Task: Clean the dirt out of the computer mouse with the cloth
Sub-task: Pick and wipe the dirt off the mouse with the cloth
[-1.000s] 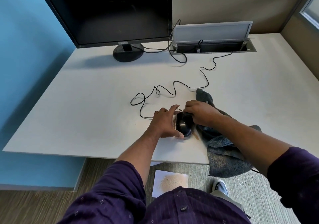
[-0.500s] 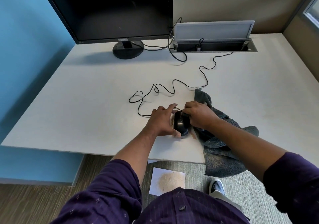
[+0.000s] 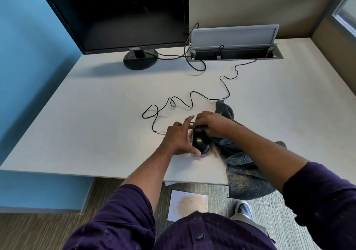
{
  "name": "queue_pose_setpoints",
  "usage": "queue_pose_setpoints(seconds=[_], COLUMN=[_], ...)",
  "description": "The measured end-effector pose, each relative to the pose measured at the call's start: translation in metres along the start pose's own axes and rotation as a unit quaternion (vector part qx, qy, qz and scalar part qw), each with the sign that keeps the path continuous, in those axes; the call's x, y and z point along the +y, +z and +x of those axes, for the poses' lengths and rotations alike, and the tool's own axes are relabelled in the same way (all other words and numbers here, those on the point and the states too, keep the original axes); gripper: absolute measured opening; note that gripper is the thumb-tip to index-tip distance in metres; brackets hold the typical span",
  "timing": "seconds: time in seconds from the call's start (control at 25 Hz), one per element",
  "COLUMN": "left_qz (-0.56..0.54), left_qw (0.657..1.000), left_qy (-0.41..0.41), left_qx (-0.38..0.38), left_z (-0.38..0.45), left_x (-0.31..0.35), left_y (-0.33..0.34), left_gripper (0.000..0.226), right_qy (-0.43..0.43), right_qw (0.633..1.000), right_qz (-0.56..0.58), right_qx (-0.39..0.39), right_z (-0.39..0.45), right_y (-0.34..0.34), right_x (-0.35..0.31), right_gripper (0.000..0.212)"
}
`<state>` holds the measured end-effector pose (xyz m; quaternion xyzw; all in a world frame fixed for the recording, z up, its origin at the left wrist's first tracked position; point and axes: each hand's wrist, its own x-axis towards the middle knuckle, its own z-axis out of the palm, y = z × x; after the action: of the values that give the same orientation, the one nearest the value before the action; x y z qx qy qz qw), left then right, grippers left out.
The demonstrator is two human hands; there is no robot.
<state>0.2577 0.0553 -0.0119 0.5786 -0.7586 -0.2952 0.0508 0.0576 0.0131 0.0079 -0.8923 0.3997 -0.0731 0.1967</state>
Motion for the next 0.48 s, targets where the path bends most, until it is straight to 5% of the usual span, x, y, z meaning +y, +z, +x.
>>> queue_pose_setpoints(seconds=[0.2, 0.36, 0.48], left_qz=[-0.020, -0.014, -0.005], left_qw=[1.000, 1.000, 1.000], left_qy=[-0.007, 0.001, 0.014], left_qx=[0.000, 0.003, 0.004], left_z=[0.001, 0.002, 0.002], left_x=[0.000, -0.001, 0.000], left_y=[0.000, 0.001, 0.001], left_gripper=[0.146, 0.144, 0.142], right_qy=[0.033, 0.010, 0.074], right_qw=[0.991, 0.991, 0.987], right_qz=[-0.127, -0.135, -0.141], right_qx=[-0.018, -0.017, 0.026], right_z=[0.018, 0.007, -0.014], right_y=[-0.006, -0.004, -0.012], right_x=[0.003, 0.007, 0.022], right_gripper=[0.027, 0.025, 0.024])
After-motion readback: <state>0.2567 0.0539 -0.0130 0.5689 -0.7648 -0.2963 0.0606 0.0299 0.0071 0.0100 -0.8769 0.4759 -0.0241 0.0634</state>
